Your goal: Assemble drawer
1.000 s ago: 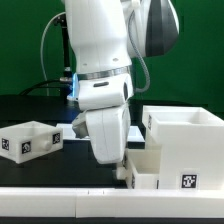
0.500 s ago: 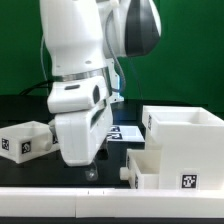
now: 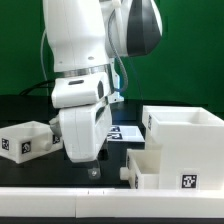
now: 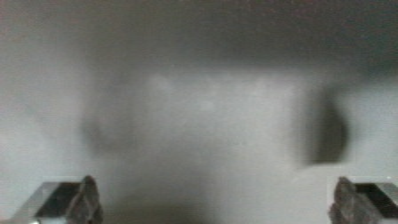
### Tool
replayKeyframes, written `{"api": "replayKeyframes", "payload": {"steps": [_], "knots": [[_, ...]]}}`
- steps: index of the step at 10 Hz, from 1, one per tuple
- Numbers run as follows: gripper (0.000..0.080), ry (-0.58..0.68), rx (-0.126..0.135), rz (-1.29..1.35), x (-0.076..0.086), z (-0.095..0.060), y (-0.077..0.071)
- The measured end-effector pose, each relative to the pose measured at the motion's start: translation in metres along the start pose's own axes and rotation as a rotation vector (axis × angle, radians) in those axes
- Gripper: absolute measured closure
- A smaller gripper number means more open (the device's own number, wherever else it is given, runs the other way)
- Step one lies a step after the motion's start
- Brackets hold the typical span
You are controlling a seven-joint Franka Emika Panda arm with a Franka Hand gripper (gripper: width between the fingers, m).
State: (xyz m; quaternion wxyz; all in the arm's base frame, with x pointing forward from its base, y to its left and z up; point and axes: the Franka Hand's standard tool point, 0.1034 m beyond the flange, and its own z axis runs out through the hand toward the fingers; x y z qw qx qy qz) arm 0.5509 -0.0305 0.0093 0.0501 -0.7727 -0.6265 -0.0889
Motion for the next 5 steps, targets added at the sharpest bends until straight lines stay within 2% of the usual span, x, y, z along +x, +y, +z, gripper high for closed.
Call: {"api": "replayKeyframes", "payload": {"steps": [1,2,3,5], "knots": [[0.015,-0.003,-0.02,-0.103,-0.01,0.0,0.003],[0.015,-0.006,-0.044,-0.125,-0.008,-0.001,0.004],[0.015,-0.001,-0.049,-0.151,0.001,-0.001,0.005],[0.015,0.017,-0.079,-0.129,0.027,0.002,0.001]]}}
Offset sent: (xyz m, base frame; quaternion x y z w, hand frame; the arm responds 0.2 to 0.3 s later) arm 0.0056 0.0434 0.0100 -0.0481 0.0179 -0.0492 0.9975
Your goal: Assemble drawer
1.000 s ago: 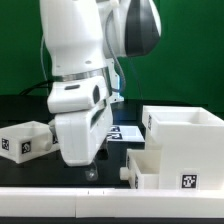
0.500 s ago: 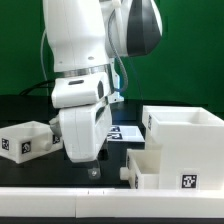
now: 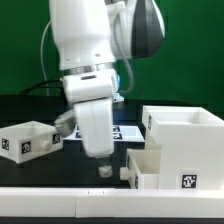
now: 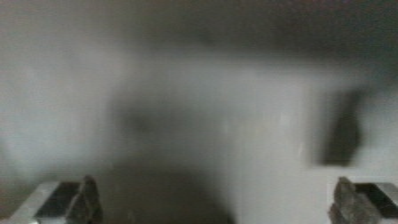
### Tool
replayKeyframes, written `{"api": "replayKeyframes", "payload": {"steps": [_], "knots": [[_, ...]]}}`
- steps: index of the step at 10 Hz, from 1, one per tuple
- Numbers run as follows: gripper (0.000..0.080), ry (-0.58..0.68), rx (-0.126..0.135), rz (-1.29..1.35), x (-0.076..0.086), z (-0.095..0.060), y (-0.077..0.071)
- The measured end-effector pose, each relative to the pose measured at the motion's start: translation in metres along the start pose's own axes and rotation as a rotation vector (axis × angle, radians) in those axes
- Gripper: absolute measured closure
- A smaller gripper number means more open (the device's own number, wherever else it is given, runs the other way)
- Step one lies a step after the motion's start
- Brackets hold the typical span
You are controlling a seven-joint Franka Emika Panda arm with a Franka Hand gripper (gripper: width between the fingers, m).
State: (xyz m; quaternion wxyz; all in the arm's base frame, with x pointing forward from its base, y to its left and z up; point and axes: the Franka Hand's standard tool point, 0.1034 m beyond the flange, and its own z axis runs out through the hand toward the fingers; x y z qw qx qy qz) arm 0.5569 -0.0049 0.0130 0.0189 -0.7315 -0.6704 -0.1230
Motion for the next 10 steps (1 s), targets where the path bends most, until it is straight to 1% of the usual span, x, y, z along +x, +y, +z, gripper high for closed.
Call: {"api": "replayKeyframes", "payload": {"steps": [1,2,3,4,5,6,8,10], "knots": [[0.015,0.01,0.01,0.033,0.014,0.003,-0.005],[0.015,0.017,0.007,0.069,0.025,0.004,-0.007],[0.015,0.011,-0.006,0.124,0.031,0.006,-0.01],[0.015,0.014,-0.008,0.139,0.042,0.007,-0.012],[0.015,0.011,-0.017,0.152,0.042,0.008,-0.013],[0.015,0.008,-0.016,0.146,0.039,0.008,-0.012],[0.015,0.001,-0.011,0.163,0.024,0.006,-0.013],[0.015,-0.006,-0.015,0.185,0.005,0.0,-0.01]]}}
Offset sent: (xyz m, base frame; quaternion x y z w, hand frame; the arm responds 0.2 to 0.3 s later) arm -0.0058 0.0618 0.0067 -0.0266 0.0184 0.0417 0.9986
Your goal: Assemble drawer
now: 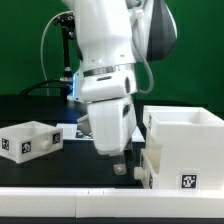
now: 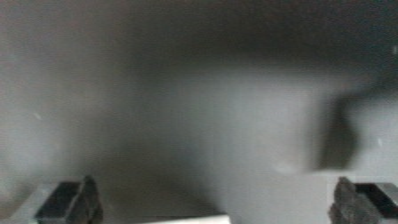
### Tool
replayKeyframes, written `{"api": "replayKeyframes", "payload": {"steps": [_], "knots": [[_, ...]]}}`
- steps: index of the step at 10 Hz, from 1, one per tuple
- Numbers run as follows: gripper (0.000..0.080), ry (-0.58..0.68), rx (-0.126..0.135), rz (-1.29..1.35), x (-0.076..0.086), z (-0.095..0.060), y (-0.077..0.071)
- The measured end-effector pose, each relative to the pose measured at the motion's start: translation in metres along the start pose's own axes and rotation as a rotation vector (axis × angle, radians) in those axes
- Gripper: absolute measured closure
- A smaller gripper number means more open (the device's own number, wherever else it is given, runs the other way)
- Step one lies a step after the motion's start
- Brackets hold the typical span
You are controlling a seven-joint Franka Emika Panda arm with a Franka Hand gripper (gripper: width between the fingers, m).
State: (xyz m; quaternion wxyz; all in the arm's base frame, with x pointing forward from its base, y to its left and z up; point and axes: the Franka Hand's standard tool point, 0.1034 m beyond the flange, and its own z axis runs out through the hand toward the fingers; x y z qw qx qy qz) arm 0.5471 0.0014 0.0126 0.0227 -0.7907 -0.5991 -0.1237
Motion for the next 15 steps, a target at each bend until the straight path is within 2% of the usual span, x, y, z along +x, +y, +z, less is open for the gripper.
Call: {"api": "replayKeyframes", "payload": {"steps": [2,4,5,10,13,14,15], "knots": [[0.015,-0.009,-0.011,0.025,-0.018,-0.011,0.007],[0.015,-0.005,-0.068,0.139,-0.028,-0.02,0.013],[0.015,-0.007,-0.055,0.12,-0.026,-0.017,0.01],[0.015,-0.008,-0.054,0.126,-0.026,-0.017,0.009],[0.015,-0.051,-0.059,0.212,-0.035,-0.059,0.02],[0.015,-0.062,-0.077,0.26,-0.037,-0.073,0.026],[0.015,-0.067,-0.09,0.294,-0.031,-0.082,0.03]]}}
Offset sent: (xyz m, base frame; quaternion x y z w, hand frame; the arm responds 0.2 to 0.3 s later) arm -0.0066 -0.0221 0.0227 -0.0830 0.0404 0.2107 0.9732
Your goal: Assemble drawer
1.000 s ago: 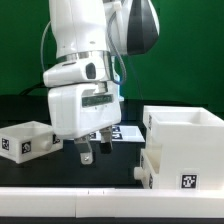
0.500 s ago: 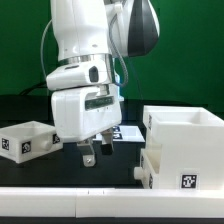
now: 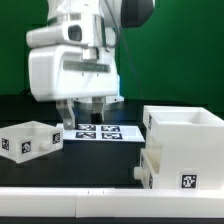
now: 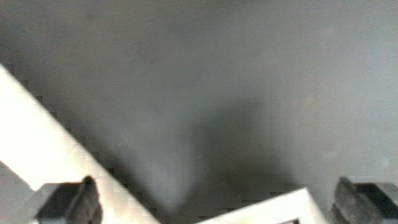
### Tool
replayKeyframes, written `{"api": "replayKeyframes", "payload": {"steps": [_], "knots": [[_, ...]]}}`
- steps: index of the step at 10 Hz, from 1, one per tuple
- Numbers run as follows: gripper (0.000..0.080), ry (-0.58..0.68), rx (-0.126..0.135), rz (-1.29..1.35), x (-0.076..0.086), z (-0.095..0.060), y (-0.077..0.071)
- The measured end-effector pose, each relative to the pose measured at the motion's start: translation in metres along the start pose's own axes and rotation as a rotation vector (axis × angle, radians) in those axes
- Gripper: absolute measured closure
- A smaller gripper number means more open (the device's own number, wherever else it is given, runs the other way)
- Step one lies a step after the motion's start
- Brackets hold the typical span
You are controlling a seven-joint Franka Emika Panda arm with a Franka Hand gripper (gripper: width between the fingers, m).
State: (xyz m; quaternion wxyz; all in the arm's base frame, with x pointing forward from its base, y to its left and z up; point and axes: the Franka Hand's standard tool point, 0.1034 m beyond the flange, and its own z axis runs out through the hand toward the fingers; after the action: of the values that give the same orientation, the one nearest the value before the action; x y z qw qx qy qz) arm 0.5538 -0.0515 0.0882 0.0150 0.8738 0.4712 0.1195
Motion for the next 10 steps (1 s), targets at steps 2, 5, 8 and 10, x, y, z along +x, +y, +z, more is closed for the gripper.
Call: {"api": "replayKeyframes", "payload": {"steps": [2,5,8,10], "knots": [[0.015,0.0,0.004,-0.009,-0.001,0.003,-0.002],[0.015,-0.007,0.007,-0.029,-0.01,0.003,0.0],[0.015,-0.058,-0.012,-0.082,-0.088,-0.009,0.029],[0.015,-0.072,0.0,-0.058,-0.113,-0.001,0.032]]}}
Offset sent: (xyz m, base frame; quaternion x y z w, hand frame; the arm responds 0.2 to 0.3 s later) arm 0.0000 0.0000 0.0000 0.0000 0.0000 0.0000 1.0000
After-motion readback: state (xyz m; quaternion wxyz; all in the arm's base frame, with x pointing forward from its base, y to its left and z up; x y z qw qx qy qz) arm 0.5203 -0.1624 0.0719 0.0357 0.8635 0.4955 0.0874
